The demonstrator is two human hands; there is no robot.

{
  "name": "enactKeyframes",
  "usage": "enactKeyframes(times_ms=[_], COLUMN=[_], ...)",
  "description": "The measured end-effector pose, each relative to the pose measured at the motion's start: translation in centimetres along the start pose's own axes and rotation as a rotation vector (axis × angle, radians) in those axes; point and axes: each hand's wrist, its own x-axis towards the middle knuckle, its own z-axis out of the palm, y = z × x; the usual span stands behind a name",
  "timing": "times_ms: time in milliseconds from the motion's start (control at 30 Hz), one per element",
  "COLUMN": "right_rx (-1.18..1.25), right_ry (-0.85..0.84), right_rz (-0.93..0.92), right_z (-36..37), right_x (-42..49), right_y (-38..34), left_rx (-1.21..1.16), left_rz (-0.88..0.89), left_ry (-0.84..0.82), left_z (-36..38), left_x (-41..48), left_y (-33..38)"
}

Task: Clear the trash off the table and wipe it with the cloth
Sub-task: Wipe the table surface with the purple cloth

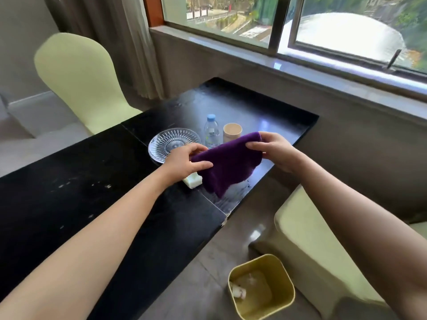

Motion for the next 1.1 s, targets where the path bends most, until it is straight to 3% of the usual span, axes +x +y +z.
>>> enactKeyframes(times_ms=[100, 233, 467, 700, 833, 967, 1100], right_rx=[-0.056, -0.374, -0.536, -0.597, -0.697, -0.970, -1.035], right_ry=[0.077, 0.196, 0.229, 0.183, 0.187, 0.197, 0.214], right_rz=[0.002, 0.014, 0.245, 0.366, 0.403, 0.343, 0.298], right_z=[-0.3, -0.1, 0.7, 2.7, 4.2, 5.0, 4.9], right_x=[1.9, 5.3, 9.6, 14.3, 15.8, 16.8, 17.5], right_y=[1.5, 5.6, 13.0, 19.2, 21.1, 22.4, 22.8], left_rx=[-0.255, -0.636, -0.890, -0.789, -0.588, -0.500, -0.480], left_rz=[-0.113, -0.284, -0.606, -0.796, -0.829, -0.836, -0.850], left_ry=[-0.020, -0.015, 0.117, 0.192, 0.211, 0.232, 0.230], left_z=[1.9, 6.1, 12.5, 14.4, 15.0, 15.0, 15.0], left_x=[1.5, 3.2, 5.9, 9.6, 10.3, 10.0, 9.8], left_y=[-0.2, -2.7, -8.8, -14.3, -17.0, -17.7, -18.1])
